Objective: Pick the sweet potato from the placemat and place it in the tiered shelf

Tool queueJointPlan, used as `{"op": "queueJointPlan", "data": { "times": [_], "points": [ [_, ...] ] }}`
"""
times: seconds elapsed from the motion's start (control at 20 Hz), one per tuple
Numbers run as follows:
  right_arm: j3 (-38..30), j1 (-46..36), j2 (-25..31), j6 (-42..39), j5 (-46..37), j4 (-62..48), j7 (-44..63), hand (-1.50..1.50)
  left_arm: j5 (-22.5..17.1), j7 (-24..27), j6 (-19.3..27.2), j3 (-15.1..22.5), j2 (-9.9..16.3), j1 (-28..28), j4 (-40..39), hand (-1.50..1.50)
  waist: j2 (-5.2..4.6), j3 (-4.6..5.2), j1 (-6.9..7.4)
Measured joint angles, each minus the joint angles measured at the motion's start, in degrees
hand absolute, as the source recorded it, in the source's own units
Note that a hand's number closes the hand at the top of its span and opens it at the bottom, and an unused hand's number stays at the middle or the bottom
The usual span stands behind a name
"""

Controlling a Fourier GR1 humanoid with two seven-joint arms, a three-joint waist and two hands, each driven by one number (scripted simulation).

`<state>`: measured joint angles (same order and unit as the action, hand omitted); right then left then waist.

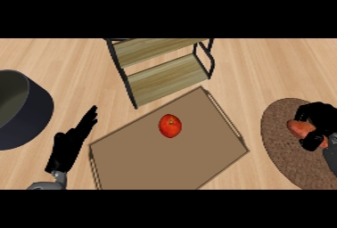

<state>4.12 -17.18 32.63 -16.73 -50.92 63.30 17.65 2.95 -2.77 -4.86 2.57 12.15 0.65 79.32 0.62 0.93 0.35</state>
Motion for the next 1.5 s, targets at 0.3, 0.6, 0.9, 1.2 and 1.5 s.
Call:
{"op": "queueJointPlan", "data": {
  "times": [0.3, 0.6, 0.9, 1.2, 1.5],
  "points": [
    [-0.5, 0.0, -2.4, 1.2, -1.6, 4.9, 1.5, 1.5, 1.7, 1.0, 0.9, 0.8, -1.7, -1.3, 0.8, 0.0, -0.12, -0.43, -0.17],
    [6.1, -2.2, -10.9, -2.2, -0.1, 16.9, 2.4, 1.5, 0.9, 0.4, -0.2, -0.1, -0.9, -1.3, 0.9, 0.0, -0.2, -0.78, -0.26],
    [5.7, -2.7, -12.2, -6.9, 1.6, 33.2, 7.2, 1.5, 2.3, 1.1, 1.2, 0.3, -2.1, -1.1, 0.3, 0.0, -0.19, -0.97, -0.77],
    [0.8, -8.0, -16.0, -7.3, 5.2, 44.4, 13.0, 1.5, 1.9, 0.9, 0.2, -0.3, -1.5, -0.6, -0.1, 0.0, -0.26, -0.96, -0.75],
    [-5.2, -21.1, -18.6, -8.0, 8.9, 42.5, 18.5, 1.5, 2.5, 0.8, 0.2, 0.1, -2.3, 0.6, -1.0, 0.0, -0.46, -0.99, -0.1]
  ]
}}
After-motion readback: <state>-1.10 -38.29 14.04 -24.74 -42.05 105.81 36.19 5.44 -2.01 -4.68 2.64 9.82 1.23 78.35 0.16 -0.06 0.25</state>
